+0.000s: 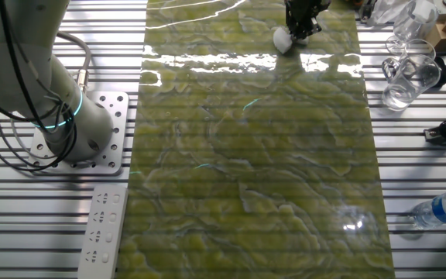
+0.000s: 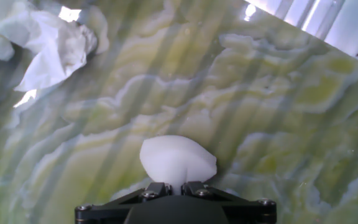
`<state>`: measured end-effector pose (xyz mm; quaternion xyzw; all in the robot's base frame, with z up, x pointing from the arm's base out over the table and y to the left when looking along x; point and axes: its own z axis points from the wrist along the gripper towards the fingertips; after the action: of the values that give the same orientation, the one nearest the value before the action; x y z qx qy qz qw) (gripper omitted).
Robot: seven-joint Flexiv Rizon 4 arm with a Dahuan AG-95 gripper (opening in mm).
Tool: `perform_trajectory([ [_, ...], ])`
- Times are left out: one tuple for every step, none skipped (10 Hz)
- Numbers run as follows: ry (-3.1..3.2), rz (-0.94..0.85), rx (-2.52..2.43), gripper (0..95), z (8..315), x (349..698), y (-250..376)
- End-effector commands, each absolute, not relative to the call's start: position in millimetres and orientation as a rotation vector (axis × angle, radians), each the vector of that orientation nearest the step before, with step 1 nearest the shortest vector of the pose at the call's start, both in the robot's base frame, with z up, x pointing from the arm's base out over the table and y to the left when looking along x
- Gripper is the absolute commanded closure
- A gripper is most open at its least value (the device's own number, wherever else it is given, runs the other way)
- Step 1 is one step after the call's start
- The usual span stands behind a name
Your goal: Clean the tabletop with a sponge
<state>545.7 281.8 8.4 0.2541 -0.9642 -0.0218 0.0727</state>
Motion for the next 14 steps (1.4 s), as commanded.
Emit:
perform_trajectory([
  [-2.894, -0.068, 0.771, 95.0, 4.3, 535.6, 278.0],
  [-2.892, -0.071, 0.768, 95.0, 5.6, 535.0, 278.2],
  [-2.888, -0.074, 0.765, 95.0, 8.5, 533.5, 278.7],
  [-2.888, -0.075, 0.767, 95.0, 9.1, 531.1, 278.3],
  [-2.887, -0.076, 0.775, 95.0, 6.6, 525.3, 276.0],
  [-2.885, -0.074, 0.783, 95.0, 4.9, 519.7, 274.3],
  [-2.882, -0.070, 0.782, 95.0, 5.3, 514.3, 273.2],
  [-2.877, -0.070, 0.775, 95.0, 7.7, 511.3, 273.3],
  [-2.872, -0.071, 0.768, 95.0, 10.1, 508.5, 273.6],
  [-2.869, -0.069, 0.770, 95.0, 10.1, 503.3, 272.6],
  [-2.869, -0.069, 0.773, 95.0, 7.6, 496.6, 270.9],
  [-2.871, -0.070, 0.776, 95.0, 5.0, 488.0, 269.0],
  [-2.867, -0.060, 0.785, 95.0, 6.2, 481.9, 268.2],
  [-2.855, -0.059, 0.785, 95.0, 10.7, 479.6, 267.5],
])
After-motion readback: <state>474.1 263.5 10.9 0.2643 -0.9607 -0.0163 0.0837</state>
